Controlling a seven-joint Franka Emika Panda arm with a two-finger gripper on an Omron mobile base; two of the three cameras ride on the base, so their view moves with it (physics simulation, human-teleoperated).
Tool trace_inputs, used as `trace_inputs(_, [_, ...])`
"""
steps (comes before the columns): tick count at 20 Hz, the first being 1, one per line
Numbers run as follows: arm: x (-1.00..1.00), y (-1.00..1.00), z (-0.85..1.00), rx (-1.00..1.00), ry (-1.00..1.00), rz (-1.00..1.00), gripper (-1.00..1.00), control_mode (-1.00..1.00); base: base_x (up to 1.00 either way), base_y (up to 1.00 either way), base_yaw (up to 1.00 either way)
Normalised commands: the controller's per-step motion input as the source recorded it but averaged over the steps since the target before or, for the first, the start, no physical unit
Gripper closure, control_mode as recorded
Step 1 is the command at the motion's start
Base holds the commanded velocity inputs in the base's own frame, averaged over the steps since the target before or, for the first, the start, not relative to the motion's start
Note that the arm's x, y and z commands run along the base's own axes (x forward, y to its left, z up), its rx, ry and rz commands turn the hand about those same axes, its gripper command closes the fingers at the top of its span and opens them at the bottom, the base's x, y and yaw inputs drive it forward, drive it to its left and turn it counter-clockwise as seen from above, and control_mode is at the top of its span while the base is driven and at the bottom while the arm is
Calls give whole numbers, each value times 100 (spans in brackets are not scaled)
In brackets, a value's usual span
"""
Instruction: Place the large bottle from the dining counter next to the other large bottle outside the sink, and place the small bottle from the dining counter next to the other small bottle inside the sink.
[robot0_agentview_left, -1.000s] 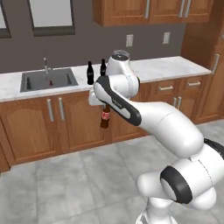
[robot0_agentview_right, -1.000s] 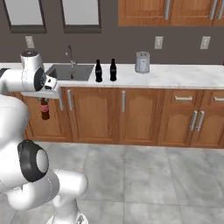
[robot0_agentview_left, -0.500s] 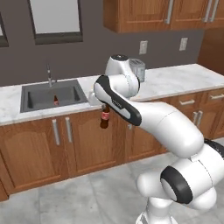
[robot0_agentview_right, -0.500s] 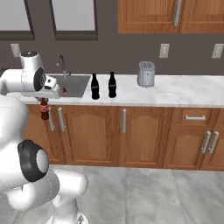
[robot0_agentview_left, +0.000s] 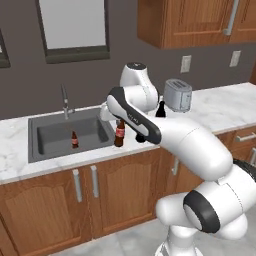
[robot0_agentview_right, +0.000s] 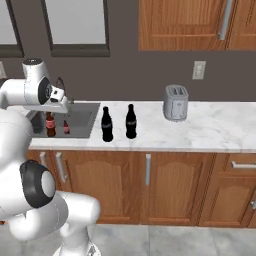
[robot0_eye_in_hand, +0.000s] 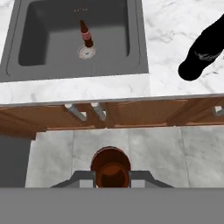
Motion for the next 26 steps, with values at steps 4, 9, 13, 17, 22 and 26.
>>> trace_inputs(4, [0, 0, 0, 0, 0, 0, 100, 100, 80, 17, -3])
trace_inputs(9, [0, 0, 0, 0, 0, 0, 100, 100, 26, 0, 0])
trace_inputs(13, [0, 0, 0, 0, 0, 0, 100, 100, 0, 0, 0])
trace_inputs(17, [0, 0, 0, 0, 0, 0, 100, 100, 0, 0, 0])
trace_inputs(22, [0, 0, 0, 0, 0, 0, 100, 100, 0, 0, 0])
trace_inputs(26, [0, 1, 0, 0, 0, 0, 100, -100, 0, 0, 0])
